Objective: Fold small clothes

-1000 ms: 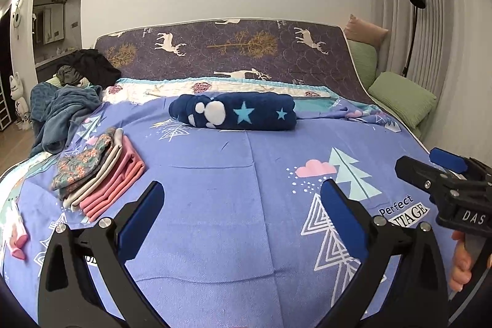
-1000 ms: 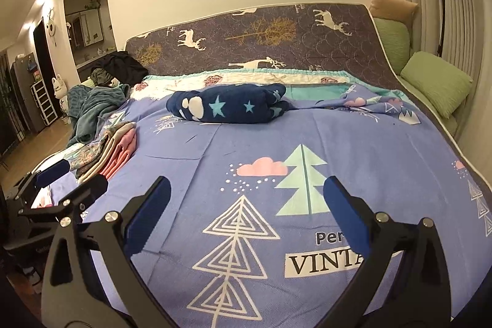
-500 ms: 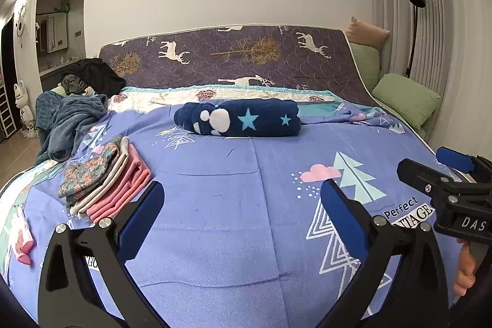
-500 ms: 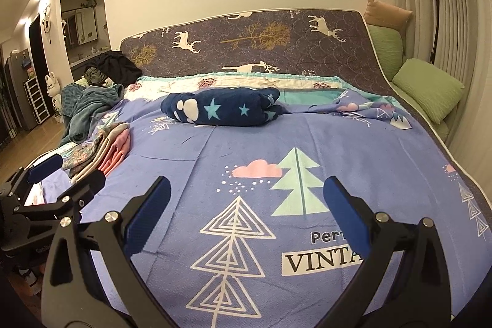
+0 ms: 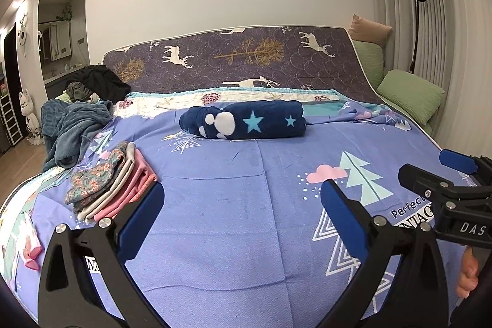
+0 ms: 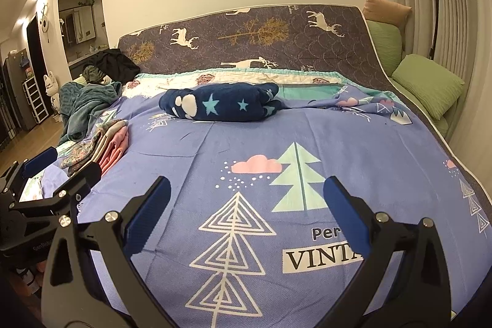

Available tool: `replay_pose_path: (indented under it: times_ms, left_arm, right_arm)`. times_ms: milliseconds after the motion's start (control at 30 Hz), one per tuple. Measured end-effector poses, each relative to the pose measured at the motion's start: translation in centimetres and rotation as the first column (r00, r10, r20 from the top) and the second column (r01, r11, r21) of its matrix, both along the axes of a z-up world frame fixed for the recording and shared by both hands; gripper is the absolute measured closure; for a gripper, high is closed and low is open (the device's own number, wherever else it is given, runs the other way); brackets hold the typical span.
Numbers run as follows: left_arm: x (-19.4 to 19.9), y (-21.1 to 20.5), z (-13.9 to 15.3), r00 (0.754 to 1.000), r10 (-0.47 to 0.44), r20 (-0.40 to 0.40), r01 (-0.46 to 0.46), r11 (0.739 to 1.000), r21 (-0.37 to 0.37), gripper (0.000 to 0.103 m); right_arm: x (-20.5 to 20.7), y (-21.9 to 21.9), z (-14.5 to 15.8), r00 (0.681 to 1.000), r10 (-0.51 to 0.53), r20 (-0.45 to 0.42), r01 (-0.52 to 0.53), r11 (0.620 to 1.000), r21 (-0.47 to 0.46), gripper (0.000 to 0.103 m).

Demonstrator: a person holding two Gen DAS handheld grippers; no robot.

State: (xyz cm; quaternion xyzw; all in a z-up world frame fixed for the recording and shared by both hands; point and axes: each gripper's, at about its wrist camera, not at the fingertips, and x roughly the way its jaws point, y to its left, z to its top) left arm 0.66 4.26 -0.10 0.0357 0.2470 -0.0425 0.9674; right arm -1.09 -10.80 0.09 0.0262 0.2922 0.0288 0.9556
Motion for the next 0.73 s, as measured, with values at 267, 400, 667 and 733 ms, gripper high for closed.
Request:
replay_pose_path:
  times_ms: [267, 400, 667, 733]
  left_arm:
    - [0.05, -0.13, 0.03, 1.0, 0.001, 0.001, -0.001, 1.0, 0.008, 0.002]
    - [-0.01, -0.06, 0.13, 1.0, 0.001, 0.006, -0.001, 1.0, 0.009, 0.002]
    - [-0.07, -0.14, 0.07, 1.0, -0.001, 0.003, 0.0, 1.0, 0.015, 0.002]
    - [-0.08, -0.27, 0.08, 1.0, -0.004, 0.005, 0.004, 1.0, 0.018, 0.002]
  right_arm:
    - [0.08, -0.32, -0.05, 1.0, -0.01, -0.005, 0.01, 1.0, -0.002, 0.002]
    - [0.12, -0.38, -0.05, 1.0, -0.012, -0.006, 0.012, 1.0, -0.005, 0.002]
    - [0.11, -0.37, 0.0, 1.0, -0.012, -0.007, 0.012, 1.0, -0.006, 0.002]
    - [0.11, -0.38, 0.0, 1.0, -0.012, -0.008, 0.012, 1.0, -0.006, 0.002]
